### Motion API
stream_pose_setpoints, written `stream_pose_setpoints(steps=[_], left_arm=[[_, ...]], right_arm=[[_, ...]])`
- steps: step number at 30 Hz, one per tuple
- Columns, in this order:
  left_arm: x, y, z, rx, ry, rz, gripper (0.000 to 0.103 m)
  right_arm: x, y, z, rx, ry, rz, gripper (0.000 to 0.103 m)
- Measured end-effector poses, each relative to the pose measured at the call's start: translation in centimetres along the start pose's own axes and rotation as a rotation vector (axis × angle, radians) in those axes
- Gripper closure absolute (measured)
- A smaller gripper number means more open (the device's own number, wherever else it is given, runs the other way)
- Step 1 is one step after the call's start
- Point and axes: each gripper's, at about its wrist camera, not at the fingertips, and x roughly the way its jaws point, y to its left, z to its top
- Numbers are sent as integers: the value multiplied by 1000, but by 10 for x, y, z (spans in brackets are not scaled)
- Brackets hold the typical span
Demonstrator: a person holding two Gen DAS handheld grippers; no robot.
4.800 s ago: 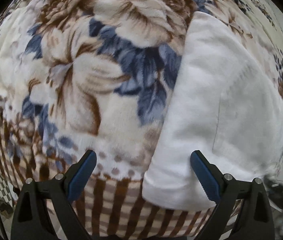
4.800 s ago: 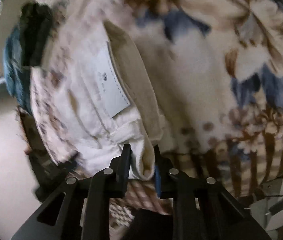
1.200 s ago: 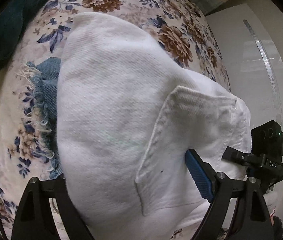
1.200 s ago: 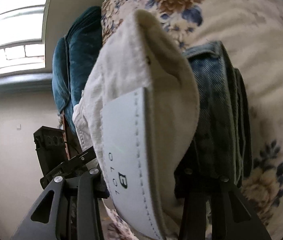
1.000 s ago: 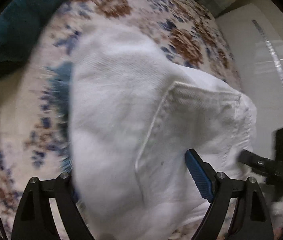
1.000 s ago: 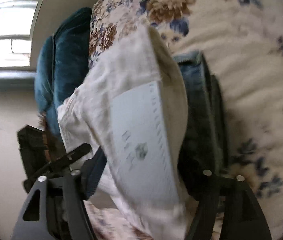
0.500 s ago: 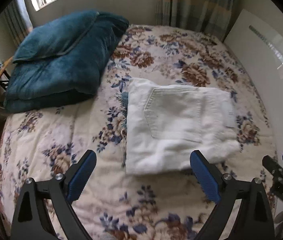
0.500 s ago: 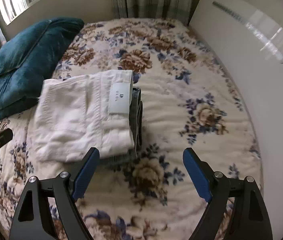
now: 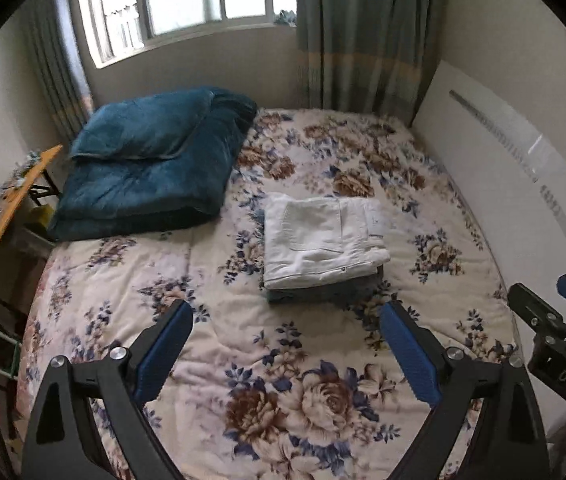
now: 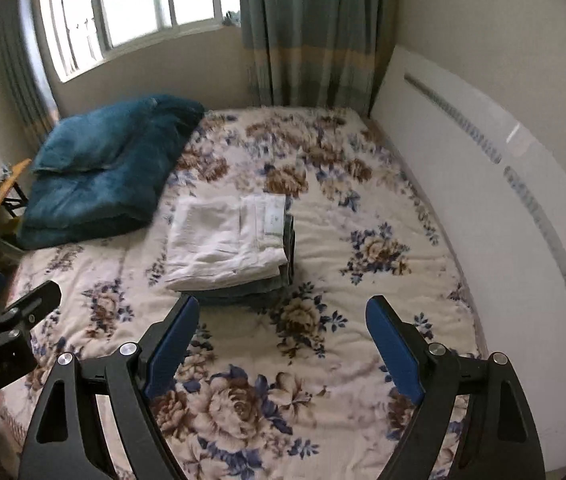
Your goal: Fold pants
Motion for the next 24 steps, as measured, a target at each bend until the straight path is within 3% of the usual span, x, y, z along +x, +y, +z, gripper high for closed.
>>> stream_pose_setpoints(steps=[4,14,19,24], left_arm=[[-56,7,-14,-31,-40,19,7],[-157,1,-48,-25,-140,46,7],[-182,-9,-62,-9,-162,41,7],[-189,-16,-71,-7,-158,30,7]], right_arm=[[-73,-3,-19,-22,-47,27,15],[-195,-20,-55,-19,-122,90,15],[-234,-28,-66,-13,-144,101,15],[-244,-35,-69,-14,-146,105,15]])
